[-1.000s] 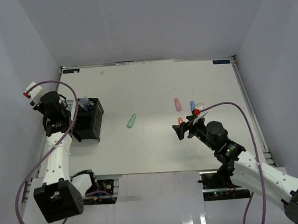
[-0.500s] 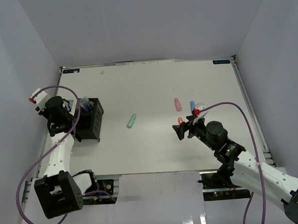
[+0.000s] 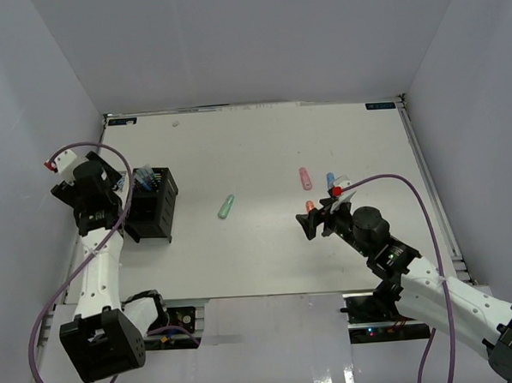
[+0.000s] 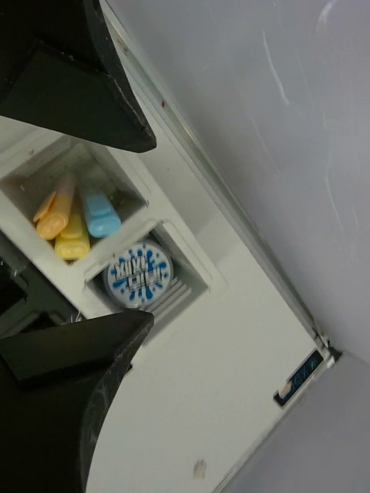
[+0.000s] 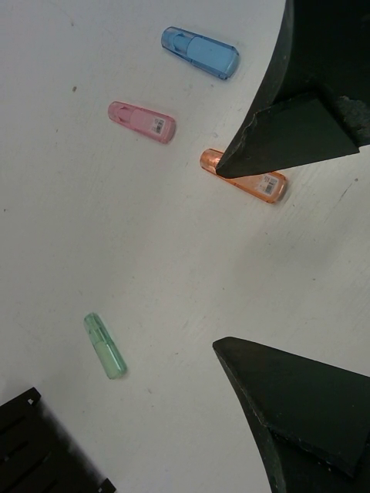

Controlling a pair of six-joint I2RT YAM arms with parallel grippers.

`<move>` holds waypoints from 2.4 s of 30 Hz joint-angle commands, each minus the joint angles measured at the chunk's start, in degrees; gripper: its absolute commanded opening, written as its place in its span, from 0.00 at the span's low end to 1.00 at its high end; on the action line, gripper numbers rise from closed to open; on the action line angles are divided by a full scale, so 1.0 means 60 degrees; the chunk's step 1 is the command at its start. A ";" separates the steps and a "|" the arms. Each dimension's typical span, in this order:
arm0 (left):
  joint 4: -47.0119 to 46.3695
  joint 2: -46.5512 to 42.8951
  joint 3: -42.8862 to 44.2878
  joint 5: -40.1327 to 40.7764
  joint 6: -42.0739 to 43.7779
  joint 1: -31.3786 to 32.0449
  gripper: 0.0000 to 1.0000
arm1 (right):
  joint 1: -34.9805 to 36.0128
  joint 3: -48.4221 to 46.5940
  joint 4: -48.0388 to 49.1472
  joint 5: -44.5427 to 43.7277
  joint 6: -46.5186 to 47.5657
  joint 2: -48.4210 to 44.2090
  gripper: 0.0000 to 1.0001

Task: Sort the stationery into containers
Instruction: Place the pen in the storage box, then pick up the pen from the center of the board.

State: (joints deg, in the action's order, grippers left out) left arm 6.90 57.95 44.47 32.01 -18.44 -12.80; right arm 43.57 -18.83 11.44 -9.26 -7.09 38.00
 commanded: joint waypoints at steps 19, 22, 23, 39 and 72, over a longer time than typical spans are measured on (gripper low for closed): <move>0.6012 0.5382 0.6210 -0.5013 0.0671 0.6878 0.98 | -0.0026 0.0311 0.0202 -0.1357 -0.0107 -0.0502 0.90; 0.6671 0.6697 0.6884 -0.4662 0.0656 0.7201 0.98 | -0.0055 0.0355 0.0246 -0.1475 -0.0107 -0.0532 0.90; 0.7035 0.7037 0.7045 -0.4618 0.0656 0.7230 0.98 | -0.0055 0.0355 0.0246 -0.1475 -0.0107 -0.0503 0.90; 0.7977 0.9940 0.8292 -0.4822 0.1080 0.6982 0.79 | -0.0084 0.0311 0.0261 -0.1460 -0.0092 -0.0239 0.90; 0.6205 0.6092 0.6888 -0.2526 -0.0457 0.6982 0.03 | -0.0084 0.0282 0.0276 -0.1358 -0.0092 -0.0151 0.90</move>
State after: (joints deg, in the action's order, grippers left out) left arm 48.25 105.73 87.31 8.93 -18.41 29.17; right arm 43.20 -16.80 10.68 -16.78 -7.22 37.87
